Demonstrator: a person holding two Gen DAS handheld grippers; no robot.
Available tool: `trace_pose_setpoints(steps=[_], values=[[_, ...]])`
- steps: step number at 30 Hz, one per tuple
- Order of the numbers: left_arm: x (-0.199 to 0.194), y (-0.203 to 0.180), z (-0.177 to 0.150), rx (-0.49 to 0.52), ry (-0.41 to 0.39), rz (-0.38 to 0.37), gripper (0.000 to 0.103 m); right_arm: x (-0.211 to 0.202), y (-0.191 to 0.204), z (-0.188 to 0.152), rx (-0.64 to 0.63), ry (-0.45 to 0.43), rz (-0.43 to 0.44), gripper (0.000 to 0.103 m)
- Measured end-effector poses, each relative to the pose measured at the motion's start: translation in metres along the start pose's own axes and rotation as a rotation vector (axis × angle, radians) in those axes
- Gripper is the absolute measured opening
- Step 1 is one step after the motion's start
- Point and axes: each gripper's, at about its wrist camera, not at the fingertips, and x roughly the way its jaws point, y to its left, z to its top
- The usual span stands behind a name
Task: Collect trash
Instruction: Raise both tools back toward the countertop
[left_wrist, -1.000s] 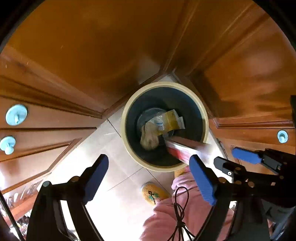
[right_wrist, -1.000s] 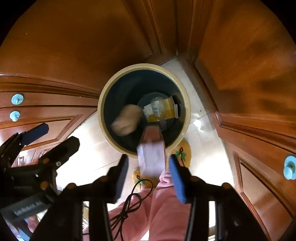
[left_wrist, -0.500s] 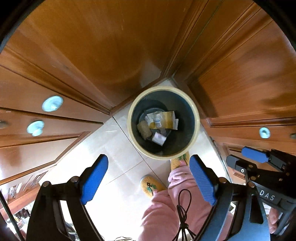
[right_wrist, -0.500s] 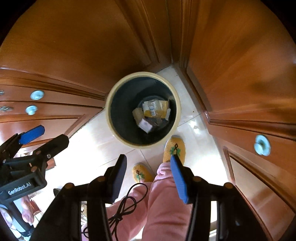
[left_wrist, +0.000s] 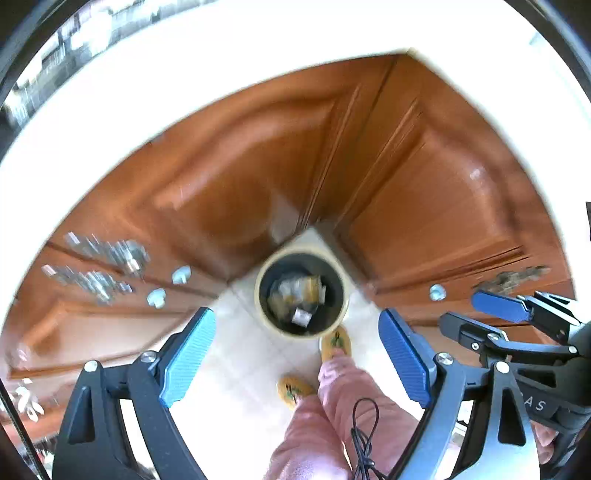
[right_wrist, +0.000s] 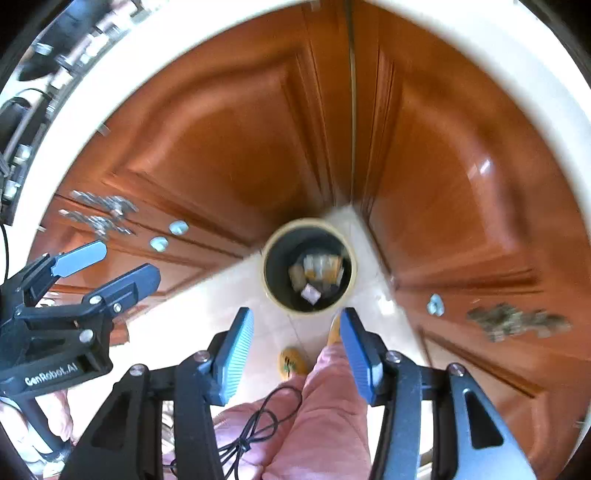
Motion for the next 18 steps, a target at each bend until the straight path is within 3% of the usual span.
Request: trace_pose_setpoints(steps=[10,18], values=[[-0.128,-0.027,0.037,0.096,-0.249,0.009,0.094,-0.122,0.015,0.019,-0.008,-0.231,-0.008,0.049],[-0.185,-0.034,0.063,0.147,-0.388,0.037,0.094,-0.183,0.024,0.045,-0.028,-0.379,-0.007,0.049]])
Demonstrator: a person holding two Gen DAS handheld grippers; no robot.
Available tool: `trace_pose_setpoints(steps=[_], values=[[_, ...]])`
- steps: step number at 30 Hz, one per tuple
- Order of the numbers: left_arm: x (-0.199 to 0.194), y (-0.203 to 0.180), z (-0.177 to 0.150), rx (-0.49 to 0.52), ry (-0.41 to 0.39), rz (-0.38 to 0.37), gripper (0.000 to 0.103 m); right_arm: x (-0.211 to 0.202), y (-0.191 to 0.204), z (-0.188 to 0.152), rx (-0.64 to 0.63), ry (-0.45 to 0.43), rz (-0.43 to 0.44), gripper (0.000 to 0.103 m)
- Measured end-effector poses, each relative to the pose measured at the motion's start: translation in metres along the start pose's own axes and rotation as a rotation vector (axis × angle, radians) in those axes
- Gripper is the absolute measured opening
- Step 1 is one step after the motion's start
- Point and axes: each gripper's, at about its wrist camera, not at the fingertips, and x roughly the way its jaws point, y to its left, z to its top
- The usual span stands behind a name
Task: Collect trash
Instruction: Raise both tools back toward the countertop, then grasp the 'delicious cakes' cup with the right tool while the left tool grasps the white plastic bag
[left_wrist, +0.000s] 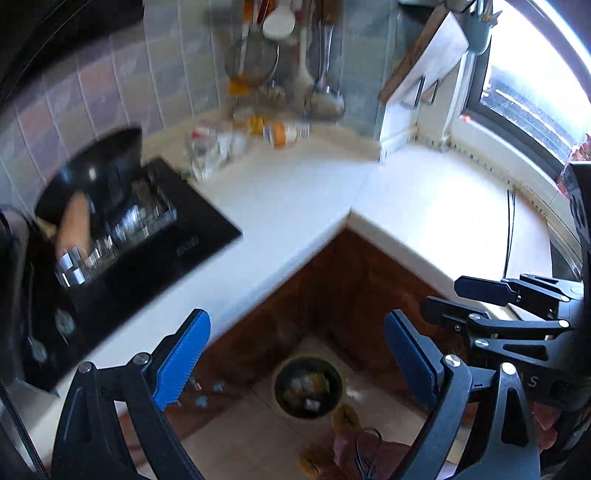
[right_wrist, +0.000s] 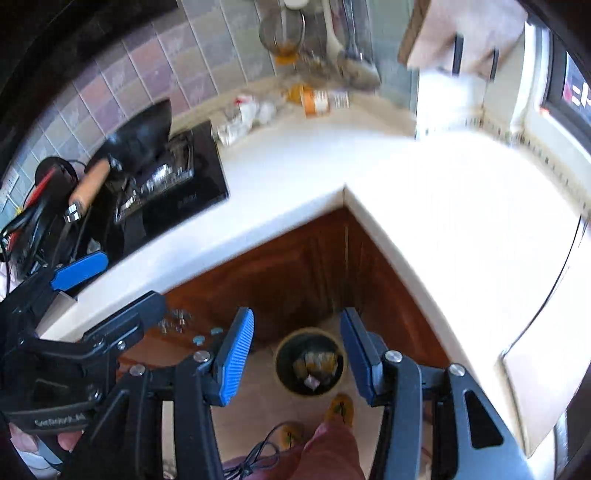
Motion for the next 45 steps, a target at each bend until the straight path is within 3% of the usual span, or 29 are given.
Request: trace_pose_setpoints(steps=[6,15,24,27,34,45], values=[[-0.012,0.011,0.042,0.019,-0.099,0.072,0.102,-0.014,0.006,0.048,-0.017,-0.08,-0.006,0.05],[0.034,0.051,0.111,-0.057,-0.099,0.149,0.102,0.012,-0.006,0.137,-0.054,-0.149,0.009,0.05],[0.12,0.089,0.179,-0.117,0.028,0.184,0.102,0.076,-0.021,0.225,-0.129,-0.116,0.047,0.056],[0.147,0.1,0.19,-0.15,0.08,0.18,0.102,0.104,-0.027,0.251,-0.132,-0.088,0.066,0.057],[0.215,0.125,0.216,-0.186,0.17,0.26,0.102,0.183,-0.037,0.303,-0.12,-0.006,0.068,0.057],[0.296,0.146,0.238,-0.167,0.268,0.315,0.102,0.269,-0.042,0.349,-0.049,0.041,0.086,0.058]])
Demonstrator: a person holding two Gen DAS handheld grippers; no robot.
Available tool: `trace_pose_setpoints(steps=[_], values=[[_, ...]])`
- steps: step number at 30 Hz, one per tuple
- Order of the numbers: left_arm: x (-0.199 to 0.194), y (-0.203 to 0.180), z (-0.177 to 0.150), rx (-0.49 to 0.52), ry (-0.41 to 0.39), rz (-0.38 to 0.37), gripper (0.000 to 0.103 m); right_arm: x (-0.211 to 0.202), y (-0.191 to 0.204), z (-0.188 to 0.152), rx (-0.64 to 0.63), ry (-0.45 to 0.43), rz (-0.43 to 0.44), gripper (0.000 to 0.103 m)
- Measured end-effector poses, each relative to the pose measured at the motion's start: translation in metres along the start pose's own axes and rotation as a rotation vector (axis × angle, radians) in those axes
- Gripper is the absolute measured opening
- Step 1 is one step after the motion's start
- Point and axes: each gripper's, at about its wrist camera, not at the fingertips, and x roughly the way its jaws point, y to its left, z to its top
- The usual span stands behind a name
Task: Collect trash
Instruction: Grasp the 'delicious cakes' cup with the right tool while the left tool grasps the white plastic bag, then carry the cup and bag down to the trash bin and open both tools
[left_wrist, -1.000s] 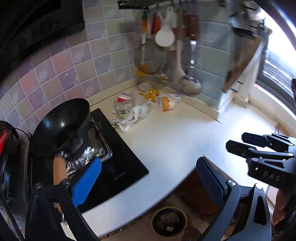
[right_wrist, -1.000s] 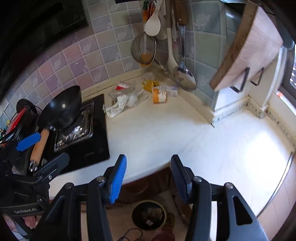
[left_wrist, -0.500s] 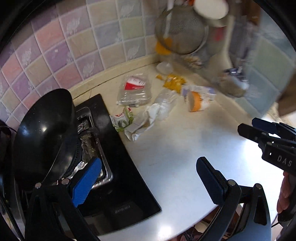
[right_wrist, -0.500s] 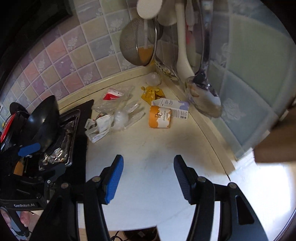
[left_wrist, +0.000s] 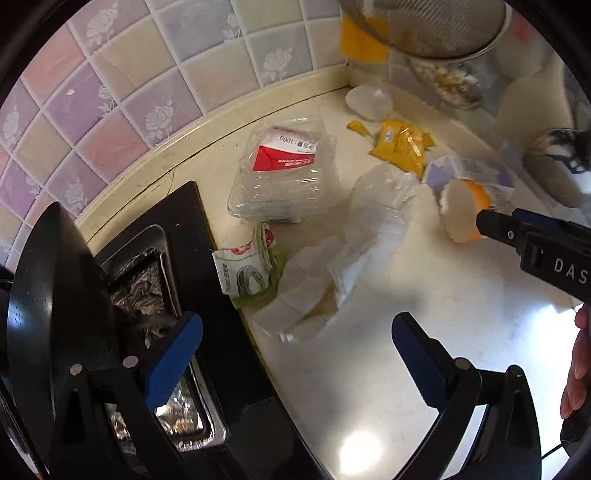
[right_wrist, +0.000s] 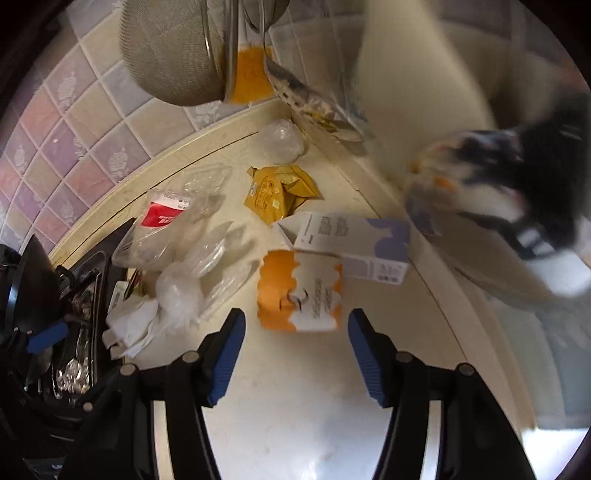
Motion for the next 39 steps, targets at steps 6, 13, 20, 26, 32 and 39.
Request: trace_pose_setpoints(steps=[6,13,20,26,32,39], values=[[0.02,0.01,0.009,-0.026,0.024,-0.014,0.102,0.025,0.007,0.011,-0.002,0.012,-0.034,0.058],[0.034,0.012,0.011,-0.006,0.046,-0.085,0.077,0.041,0.006,0.011,0.006,0.019,-0.067,0.058],[0.037,0.006,0.007,-0.003,0.052,-0.131,0.036,0.041,0.004,0.002,-0.001,0.008,-0.118,0.05],[0.018,0.003,-0.002,-0.014,0.037,-0.158,0.03,0.025,0.007,-0.009,-0.009,-0.011,-0.116,0.05],[-0.016,-0.003,-0.02,-0.01,0.002,-0.188,0.029,-0.004,0.014,-0.027,0.002,-0.025,-0.093,0.05],[-0.077,-0.005,-0.055,0.006,-0.07,-0.242,0.029,-0.055,0.026,-0.063,0.012,-0.052,-0.071,0.05]])
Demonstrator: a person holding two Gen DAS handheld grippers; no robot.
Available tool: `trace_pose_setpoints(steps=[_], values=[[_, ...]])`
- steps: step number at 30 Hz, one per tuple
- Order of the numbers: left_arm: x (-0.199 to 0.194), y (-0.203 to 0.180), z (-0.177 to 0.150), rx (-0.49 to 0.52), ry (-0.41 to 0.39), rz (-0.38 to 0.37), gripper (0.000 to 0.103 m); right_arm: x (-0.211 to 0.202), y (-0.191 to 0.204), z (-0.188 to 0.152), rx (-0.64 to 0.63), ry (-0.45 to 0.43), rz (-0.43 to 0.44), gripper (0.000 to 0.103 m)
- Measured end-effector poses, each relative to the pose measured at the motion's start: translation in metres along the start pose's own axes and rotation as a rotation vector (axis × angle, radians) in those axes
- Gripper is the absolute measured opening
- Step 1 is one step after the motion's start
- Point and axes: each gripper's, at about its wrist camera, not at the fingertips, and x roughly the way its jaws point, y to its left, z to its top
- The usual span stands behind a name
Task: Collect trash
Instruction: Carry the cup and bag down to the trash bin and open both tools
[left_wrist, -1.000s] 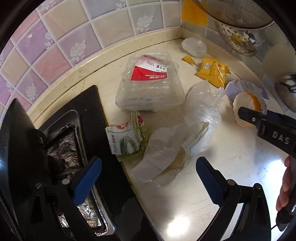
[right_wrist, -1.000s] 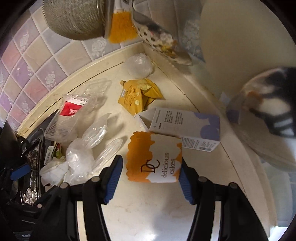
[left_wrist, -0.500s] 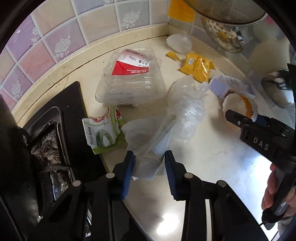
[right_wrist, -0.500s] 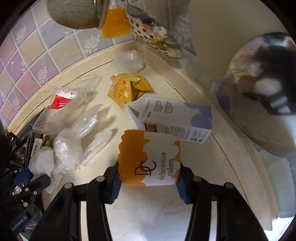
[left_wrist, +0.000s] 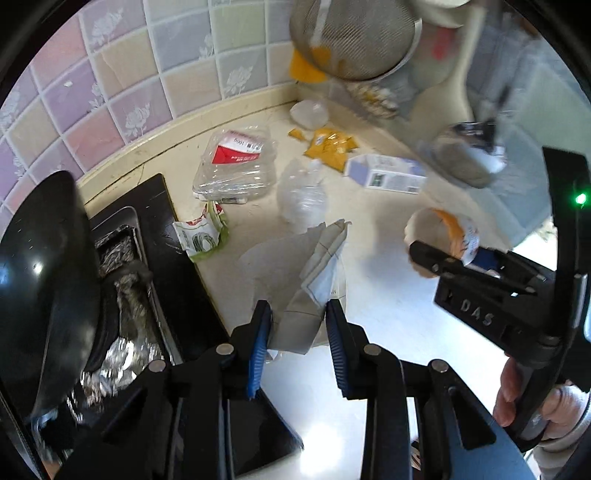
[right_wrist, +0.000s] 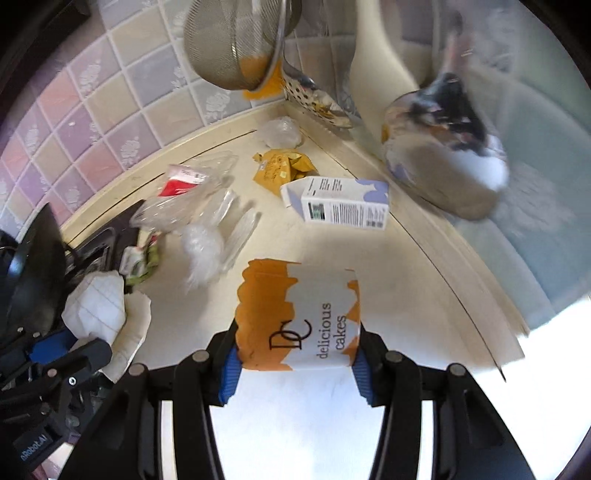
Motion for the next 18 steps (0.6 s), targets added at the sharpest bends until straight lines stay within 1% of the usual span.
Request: trace_pose_setpoints(steps=[5,9,13,15,18], values=[[-0.042,-0.008,-0.031,0.016,-0.046,-0.056,0.029,-0.047,0.008,-0.033,0.0,-0.03,0.008,0.05],[-0.076,-0.014,-0.066,0.042,-0.074,-0.1,0.029,-0.083,0.015,-0.064,-0.004,-0.051,0.011,0.05],[-0.105,-0.018,-0.109,0.061,-0.087,-0.159,0.029,-0.116,0.019,-0.103,0.002,-0.061,0.02,0.05],[-0.115,-0.021,-0.13,0.078,-0.096,-0.173,0.029,-0.128,0.022,-0.124,0.009,-0.059,0.016,0.05],[-0.127,-0.026,-0.163,0.096,-0.088,-0.195,0.029,-0.142,0.026,-0.156,0.014,-0.047,-0.003,0.05]])
